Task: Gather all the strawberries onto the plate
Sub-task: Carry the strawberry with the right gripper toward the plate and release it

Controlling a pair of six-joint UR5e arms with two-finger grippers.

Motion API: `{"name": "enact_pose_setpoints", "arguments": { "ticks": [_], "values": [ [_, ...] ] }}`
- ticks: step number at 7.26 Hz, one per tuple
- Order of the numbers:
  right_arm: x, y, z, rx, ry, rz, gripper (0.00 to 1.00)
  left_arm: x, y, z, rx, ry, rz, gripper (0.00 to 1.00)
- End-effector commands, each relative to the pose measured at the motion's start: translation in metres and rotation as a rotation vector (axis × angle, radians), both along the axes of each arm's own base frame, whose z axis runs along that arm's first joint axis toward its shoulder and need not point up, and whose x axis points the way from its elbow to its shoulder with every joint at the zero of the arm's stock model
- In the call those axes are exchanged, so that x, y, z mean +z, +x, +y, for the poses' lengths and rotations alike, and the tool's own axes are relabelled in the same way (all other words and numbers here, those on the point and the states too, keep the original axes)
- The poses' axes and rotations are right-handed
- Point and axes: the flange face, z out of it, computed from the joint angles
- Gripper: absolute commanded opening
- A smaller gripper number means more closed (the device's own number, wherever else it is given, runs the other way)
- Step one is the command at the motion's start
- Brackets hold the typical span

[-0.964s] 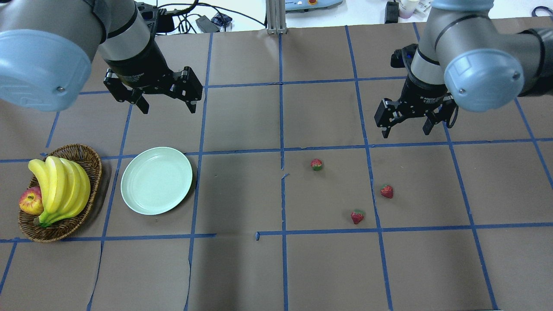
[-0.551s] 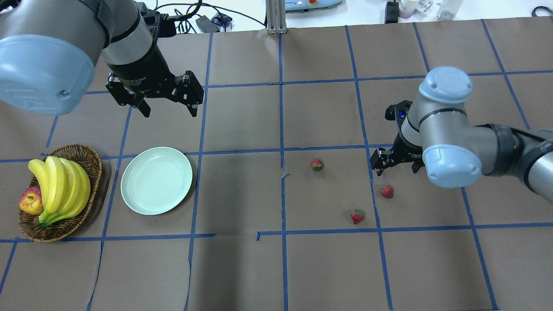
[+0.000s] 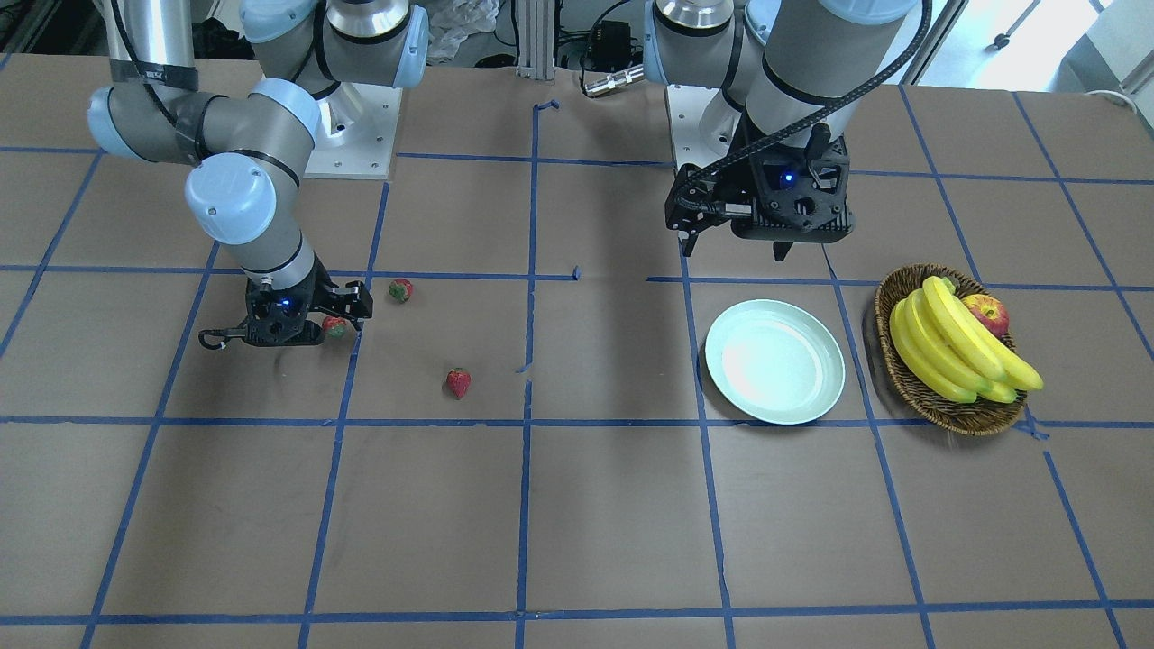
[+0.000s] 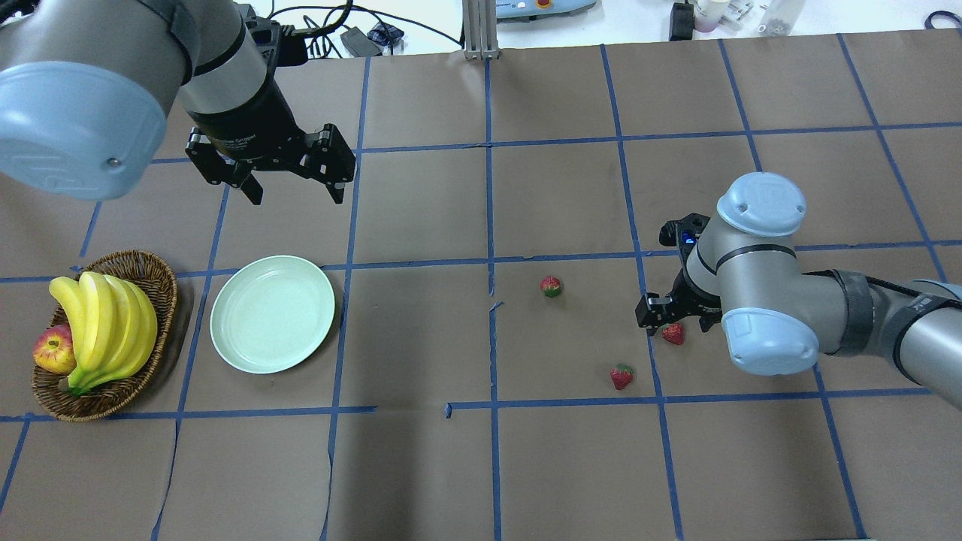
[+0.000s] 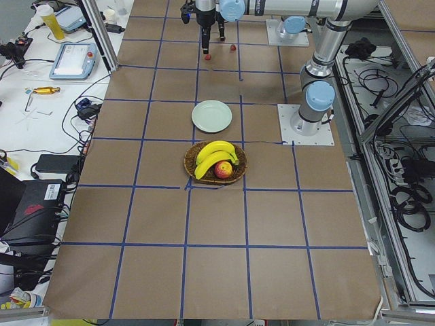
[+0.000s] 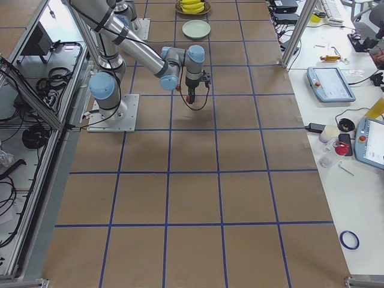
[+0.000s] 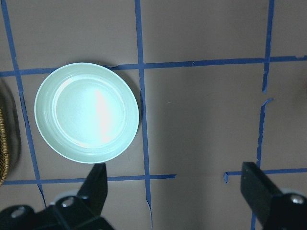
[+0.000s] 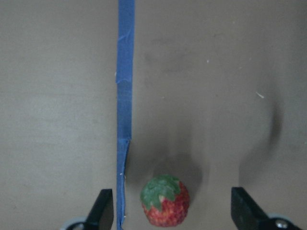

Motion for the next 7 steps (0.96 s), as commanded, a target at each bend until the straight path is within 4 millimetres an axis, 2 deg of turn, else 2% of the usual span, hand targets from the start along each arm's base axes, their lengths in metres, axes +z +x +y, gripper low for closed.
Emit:
{"name": "enact_pose_setpoints", "arguments": {
  "ticks": [1,3,4,5,6,7],
  "values": [
    [-0.001,0.000,0.001,0.001,0.001,0.000,0.00,0.001,0.000,0.000,0.000,-0.002,0.000,1.00],
    [0.004,0.000,-0.004,-0.005,-0.014,0.002,0.00,0.002,0.000,0.000,0.000,-0.003,0.000,1.00],
    [0.025,0.003,-0.023,-0.012,-0.071,0.005,0.00,0.002,0.000,0.000,0.000,-0.003,0.000,1.00],
    [0.057,0.028,-0.051,-0.031,-0.128,-0.022,0.00,0.002,0.000,0.000,0.000,-0.003,0.000,1.00],
    [0.066,0.071,-0.067,-0.103,-0.110,-0.038,0.00,0.002,0.000,0.000,-0.002,-0.005,0.000,1.00],
    [0.061,0.137,-0.064,-0.106,-0.103,-0.040,0.00,0.002,0.000,0.000,0.000,-0.005,0.000,1.00]
  ]
}}
